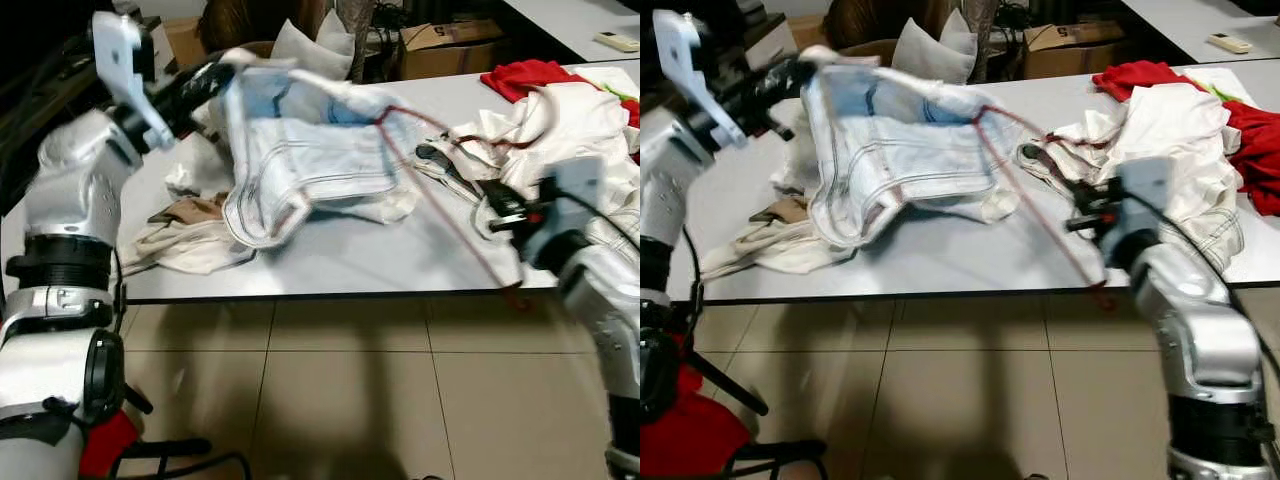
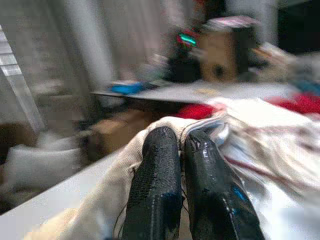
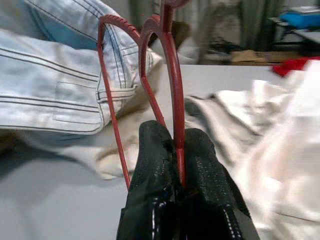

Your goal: Hang hanger

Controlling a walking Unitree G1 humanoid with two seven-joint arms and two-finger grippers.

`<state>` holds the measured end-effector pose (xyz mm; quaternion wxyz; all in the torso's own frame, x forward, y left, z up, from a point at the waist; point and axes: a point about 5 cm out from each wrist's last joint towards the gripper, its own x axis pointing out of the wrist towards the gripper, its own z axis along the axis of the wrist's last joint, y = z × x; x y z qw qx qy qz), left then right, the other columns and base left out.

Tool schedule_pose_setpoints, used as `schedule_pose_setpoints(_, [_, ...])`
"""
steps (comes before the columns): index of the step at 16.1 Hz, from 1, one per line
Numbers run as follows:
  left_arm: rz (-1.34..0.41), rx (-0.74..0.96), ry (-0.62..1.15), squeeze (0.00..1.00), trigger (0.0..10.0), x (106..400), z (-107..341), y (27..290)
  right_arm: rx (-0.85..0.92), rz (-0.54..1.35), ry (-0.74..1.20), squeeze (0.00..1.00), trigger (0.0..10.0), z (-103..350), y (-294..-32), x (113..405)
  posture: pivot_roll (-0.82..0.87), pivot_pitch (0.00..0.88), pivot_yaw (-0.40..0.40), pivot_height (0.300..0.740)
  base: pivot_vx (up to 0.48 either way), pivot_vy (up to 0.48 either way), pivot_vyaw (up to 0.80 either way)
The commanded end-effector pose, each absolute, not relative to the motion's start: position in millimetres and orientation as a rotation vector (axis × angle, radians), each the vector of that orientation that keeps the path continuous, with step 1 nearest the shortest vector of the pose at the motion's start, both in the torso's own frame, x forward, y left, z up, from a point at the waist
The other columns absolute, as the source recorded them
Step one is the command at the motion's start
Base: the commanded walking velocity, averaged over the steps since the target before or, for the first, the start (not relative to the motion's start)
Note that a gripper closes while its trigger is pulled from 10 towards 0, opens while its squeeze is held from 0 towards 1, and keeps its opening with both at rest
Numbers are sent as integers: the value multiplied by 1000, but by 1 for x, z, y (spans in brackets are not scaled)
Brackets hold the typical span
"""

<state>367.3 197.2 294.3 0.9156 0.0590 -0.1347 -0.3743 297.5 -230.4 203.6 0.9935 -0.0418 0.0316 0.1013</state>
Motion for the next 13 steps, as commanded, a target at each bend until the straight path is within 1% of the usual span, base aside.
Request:
schedule_pose_setpoints(1, [-901,207,-161,0,0,359,272,185,-105,188,58,0,10000,206,-239,296,-50,0,153,740,0,0,0])
schedule_pose_setpoints(2, [-936,235,-96,0,0,358,256,178,-104,226,62,0,10000,206,-236,295,-52,0,153,740,0,0,0])
schedule_pose_setpoints(3, [-885,254,-68,0,0,364,246,175,-113,344,74,0,10000,206,-226,289,-55,0,153,740,0,0,0])
schedule_pose_setpoints(4, [-796,215,-64,0,0,372,243,172,-88,504,72,0,10000,206,-209,277,-57,0,153,740,0,0,0])
schedule_pose_setpoints(5, [-753,189,-62,0,0,376,245,171,-65,604,71,0,10000,207,-199,268,-60,0,155,740,0,0,0])
schedule_pose_setpoints(6, [-746,182,-57,0,0,377,246,169,-55,661,85,0,10000,204,-194,262,-65,0,158,740,0,0,0])
schedule_pose_setpoints(8, [-763,171,-65,0,0,376,250,162,-12,773,176,0,10000,189,-184,246,-65,0,158,740,0,0,0])
schedule_pose_setpoints(10, [-828,194,-66,0,0,373,248,153,60,777,199,0,10000,182,-177,243,-66,0,157,740,0,0,0])
schedule_pose_setpoints(11, [-888,222,-59,0,0,368,245,147,115,746,200,0,10000,178,-174,246,-65,0,157,740,0,0,0])
schedule_pose_setpoints(12, [-947,248,-47,0,0,362,242,142,224,661,222,0,10000,173,-174,254,-62,0,155,740,0,0,0])
schedule_pose_setpoints(13, [-967,259,-45,0,0,359,242,141,263,624,235,0,10000,169,-175,259,-52,0,148,740,0,0,0])
